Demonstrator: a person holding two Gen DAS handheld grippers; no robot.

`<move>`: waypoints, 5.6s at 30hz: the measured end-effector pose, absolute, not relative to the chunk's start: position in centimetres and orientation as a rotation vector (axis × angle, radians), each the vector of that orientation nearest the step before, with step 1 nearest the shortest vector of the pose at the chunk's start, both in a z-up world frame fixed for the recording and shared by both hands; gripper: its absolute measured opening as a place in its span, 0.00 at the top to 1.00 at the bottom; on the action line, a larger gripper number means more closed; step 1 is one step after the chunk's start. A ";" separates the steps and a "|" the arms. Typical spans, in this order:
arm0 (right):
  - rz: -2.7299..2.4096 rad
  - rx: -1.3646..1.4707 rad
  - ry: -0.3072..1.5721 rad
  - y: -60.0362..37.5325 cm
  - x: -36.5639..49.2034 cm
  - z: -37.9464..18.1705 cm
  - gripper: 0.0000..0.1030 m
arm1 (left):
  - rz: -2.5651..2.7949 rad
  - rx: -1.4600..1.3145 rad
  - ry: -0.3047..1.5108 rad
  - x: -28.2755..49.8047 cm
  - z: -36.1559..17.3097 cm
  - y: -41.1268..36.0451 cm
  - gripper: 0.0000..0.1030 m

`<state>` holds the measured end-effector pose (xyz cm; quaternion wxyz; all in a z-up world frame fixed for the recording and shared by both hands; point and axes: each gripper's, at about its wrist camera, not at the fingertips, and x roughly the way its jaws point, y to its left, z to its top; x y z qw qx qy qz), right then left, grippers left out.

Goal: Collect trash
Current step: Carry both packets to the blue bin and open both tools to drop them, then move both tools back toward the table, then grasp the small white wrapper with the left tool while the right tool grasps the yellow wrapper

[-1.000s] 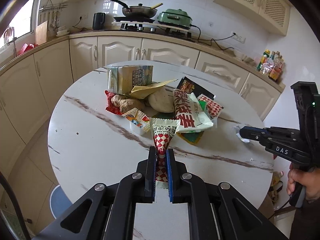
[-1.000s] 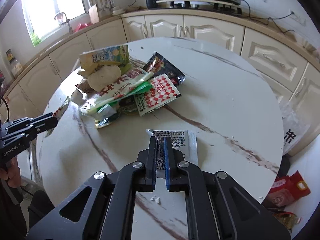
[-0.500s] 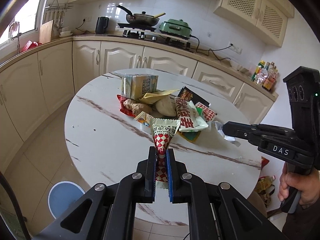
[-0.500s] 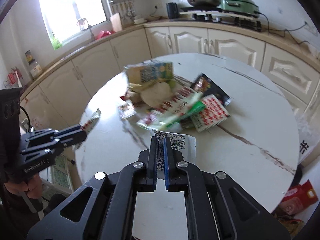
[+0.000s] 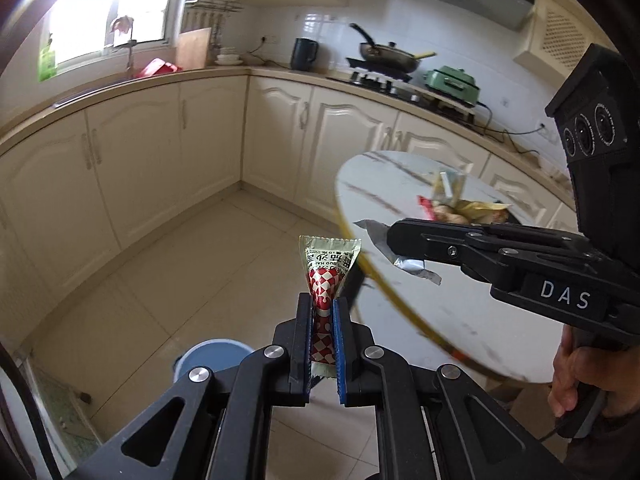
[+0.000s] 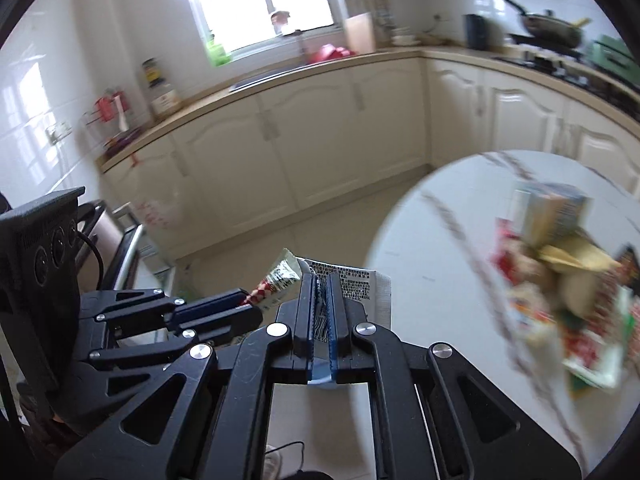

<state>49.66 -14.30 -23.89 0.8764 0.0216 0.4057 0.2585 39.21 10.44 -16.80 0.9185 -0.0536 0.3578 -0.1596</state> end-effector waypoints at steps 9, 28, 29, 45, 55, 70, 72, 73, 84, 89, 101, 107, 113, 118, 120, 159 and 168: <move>0.641 -0.005 1.022 -1.6 56.7 -34.9 0.94 | -0.201 -0.168 0.924 44.0 -25.7 19.4 0.95; 0.502 -0.003 1.258 -1.7 62.7 -49.8 0.64 | -0.153 -0.231 1.187 54.2 -37.3 20.2 0.54; 0.491 -0.010 1.249 -1.9 62.5 -49.4 0.61 | -0.138 -0.231 1.173 54.1 -37.4 21.4 0.53; 0.397 -0.046 0.832 -4.9 50.5 -28.1 0.33 | 0.028 -0.152 0.684 40.0 -15.8 17.0 0.38; 0.234 -0.009 0.541 -13.1 36.0 -13.0 0.04 | -0.043 -0.084 0.394 26.9 -6.6 6.6 0.12; -0.033 0.019 0.303 -23.1 18.2 -0.3 0.00 | -0.107 0.013 0.159 2.9 -7.1 -2.3 0.01; -0.060 0.022 0.292 -23.9 17.0 0.6 0.00 | -0.121 0.023 0.131 1.2 -6.8 -2.1 0.01; -0.065 0.024 0.278 -24.2 16.5 1.0 0.00 | -0.130 0.030 0.123 0.1 -6.7 -1.7 0.01; -0.102 0.017 0.223 -25.5 14.2 2.7 0.00 | -0.139 0.035 0.105 -1.6 -7.4 0.1 0.01; -0.103 0.013 0.225 -25.5 14.4 2.5 0.00 | -0.136 0.029 0.114 0.4 -6.3 0.0 0.01; -0.120 0.028 0.241 -26.3 15.0 1.9 0.00 | -0.134 0.033 0.133 2.4 -4.8 -0.7 0.01; -0.155 0.038 0.261 -27.9 16.0 0.9 0.00 | -0.137 0.027 0.173 5.4 -5.7 -0.7 0.01; -0.218 0.065 0.342 -31.2 19.5 -2.4 0.00 | -0.165 -0.002 0.289 12.0 -8.0 -1.9 0.01; -0.238 0.092 0.456 -34.4 24.1 -6.9 0.00 | -0.181 0.001 0.432 19.5 -10.4 -4.6 0.01; -0.241 0.096 0.506 -35.6 26.1 -8.9 0.00 | -0.200 0.001 0.487 22.5 -11.1 -6.0 0.01; -0.124 0.118 0.843 -44.1 46.2 -24.1 0.00 | -0.293 0.015 0.839 53.0 -22.3 -17.9 0.75; 0.025 0.060 0.810 -38.1 50.4 -22.8 0.00 | -0.356 -0.041 0.823 52.0 -21.9 -12.1 0.78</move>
